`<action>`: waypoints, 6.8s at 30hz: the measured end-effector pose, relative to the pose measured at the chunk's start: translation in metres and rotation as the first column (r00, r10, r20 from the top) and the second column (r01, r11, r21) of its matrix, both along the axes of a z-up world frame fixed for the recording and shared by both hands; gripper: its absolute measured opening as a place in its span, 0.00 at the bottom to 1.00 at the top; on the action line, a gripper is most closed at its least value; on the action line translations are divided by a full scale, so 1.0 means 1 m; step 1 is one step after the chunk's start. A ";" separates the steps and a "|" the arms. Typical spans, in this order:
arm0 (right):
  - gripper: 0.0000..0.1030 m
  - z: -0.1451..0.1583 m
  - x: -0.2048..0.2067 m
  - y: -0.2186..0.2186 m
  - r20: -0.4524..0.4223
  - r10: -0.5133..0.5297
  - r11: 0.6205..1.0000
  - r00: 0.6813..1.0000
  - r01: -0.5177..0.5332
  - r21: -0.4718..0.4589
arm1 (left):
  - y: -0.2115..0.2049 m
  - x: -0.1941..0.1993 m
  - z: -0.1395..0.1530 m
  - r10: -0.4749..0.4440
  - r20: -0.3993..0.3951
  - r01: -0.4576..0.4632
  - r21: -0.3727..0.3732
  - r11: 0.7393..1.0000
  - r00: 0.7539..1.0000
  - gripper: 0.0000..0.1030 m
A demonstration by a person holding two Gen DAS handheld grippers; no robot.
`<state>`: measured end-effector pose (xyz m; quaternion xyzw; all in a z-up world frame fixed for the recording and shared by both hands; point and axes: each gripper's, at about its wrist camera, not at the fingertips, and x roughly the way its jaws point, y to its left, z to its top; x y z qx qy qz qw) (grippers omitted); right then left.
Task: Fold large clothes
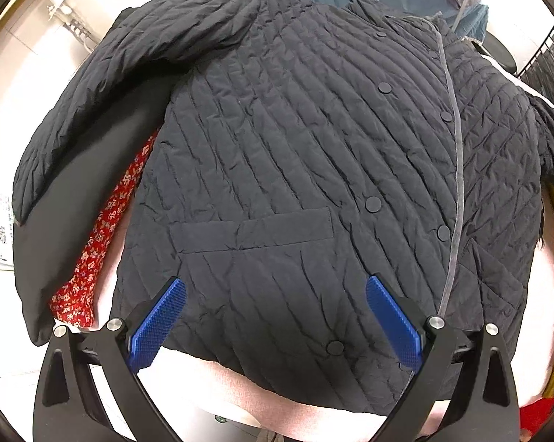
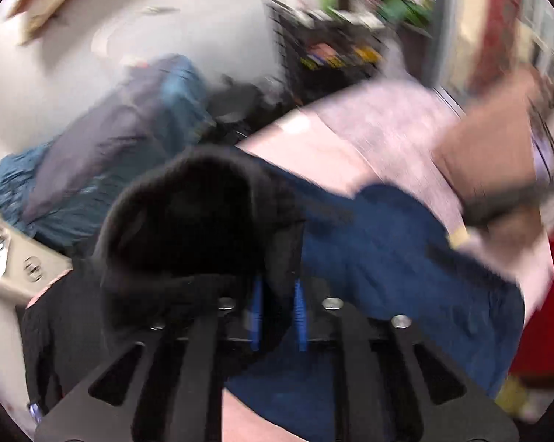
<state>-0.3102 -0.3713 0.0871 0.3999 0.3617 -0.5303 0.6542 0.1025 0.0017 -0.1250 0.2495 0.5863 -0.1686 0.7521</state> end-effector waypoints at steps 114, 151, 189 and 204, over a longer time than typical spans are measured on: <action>0.75 -0.151 0.202 0.190 0.123 0.548 0.753 0.827 -0.552 0.357 | -0.084 -0.033 0.047 -0.303 -0.054 0.275 -0.293 0.916 0.951 0.94; 0.47 -0.114 -0.053 0.060 0.448 -0.355 0.932 0.820 0.272 0.240 | -0.100 -0.084 0.025 -0.410 -0.007 0.406 -0.110 0.907 0.912 0.94; 0.12 -0.079 0.467 0.213 0.389 0.760 0.536 0.520 -0.841 0.077 | 0.005 -0.022 0.007 -0.070 -0.007 0.069 -0.109 0.992 0.997 0.94; 0.72 -0.181 0.495 0.247 0.291 0.763 0.508 0.577 -0.814 0.282 | 0.042 -0.005 -0.011 0.032 -0.054 -0.036 -0.071 0.997 0.998 0.94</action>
